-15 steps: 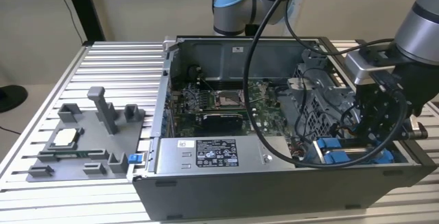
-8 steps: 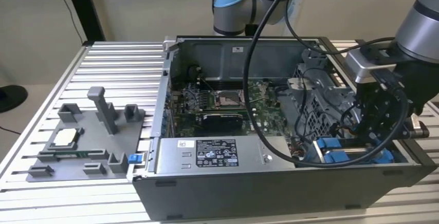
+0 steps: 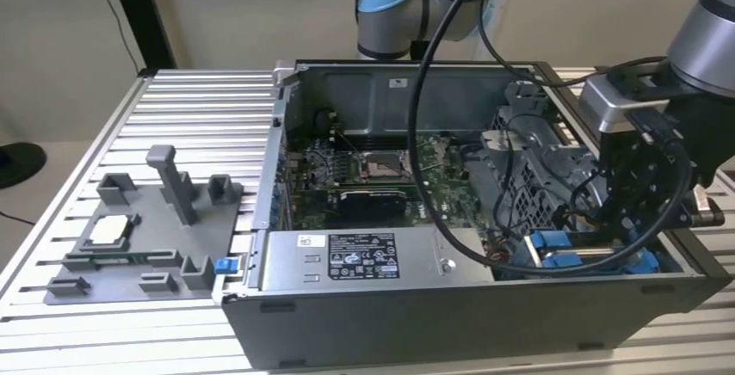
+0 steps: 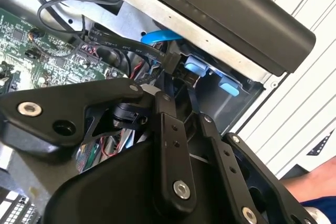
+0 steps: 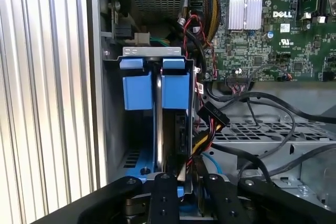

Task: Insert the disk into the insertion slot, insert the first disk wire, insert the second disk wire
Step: 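Insert the second disk wire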

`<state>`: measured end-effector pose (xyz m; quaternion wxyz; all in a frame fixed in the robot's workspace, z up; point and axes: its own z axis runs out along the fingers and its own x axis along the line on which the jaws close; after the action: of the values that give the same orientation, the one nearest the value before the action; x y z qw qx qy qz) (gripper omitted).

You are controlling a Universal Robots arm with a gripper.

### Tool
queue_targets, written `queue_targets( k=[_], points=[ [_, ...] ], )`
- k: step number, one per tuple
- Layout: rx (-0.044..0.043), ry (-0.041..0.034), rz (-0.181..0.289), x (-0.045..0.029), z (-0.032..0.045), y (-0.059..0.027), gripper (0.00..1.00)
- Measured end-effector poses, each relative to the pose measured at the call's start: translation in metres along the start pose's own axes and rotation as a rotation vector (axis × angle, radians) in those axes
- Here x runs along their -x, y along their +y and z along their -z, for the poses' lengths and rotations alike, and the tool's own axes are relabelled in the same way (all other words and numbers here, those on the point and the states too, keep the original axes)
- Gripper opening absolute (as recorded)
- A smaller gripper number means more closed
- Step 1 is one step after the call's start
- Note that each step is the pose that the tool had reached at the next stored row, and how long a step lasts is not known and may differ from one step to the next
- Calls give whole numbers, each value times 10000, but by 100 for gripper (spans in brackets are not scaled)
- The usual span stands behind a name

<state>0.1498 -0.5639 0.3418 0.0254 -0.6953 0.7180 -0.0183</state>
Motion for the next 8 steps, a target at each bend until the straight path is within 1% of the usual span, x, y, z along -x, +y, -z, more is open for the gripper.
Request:
queue_targets(
  k=[4, 8],
  points=[
    [0, 0, 0, 0, 45, -3, 100],
    [15, 0, 0, 2, 142, -9, 100]
  ],
)
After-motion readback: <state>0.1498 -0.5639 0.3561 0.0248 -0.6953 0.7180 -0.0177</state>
